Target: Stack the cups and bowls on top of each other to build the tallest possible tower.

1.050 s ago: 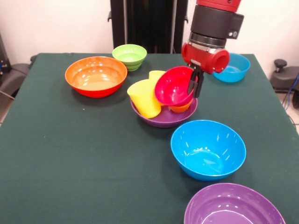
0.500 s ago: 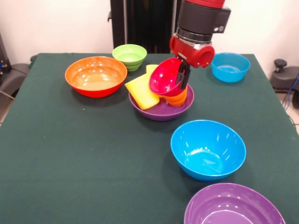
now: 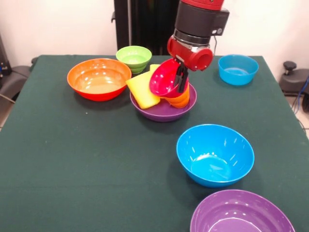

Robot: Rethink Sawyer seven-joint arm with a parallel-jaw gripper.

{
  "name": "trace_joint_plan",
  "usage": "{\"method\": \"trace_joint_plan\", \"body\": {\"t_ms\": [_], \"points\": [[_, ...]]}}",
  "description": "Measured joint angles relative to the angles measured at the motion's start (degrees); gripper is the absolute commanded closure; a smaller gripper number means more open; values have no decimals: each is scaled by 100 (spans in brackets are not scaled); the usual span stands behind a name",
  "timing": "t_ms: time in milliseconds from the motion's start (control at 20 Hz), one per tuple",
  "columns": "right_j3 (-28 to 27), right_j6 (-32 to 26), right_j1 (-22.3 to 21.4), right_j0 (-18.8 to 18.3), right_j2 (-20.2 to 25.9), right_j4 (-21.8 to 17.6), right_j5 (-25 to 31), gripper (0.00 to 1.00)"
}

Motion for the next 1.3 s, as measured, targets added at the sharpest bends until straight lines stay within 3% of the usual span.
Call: {"method": "trace_joint_plan", "body": {"t_ms": [750,1300], "points": [[67,0,381,-130,1,-97,-277,100],[300,0,255,-91,45,-97,-245,100]]}}
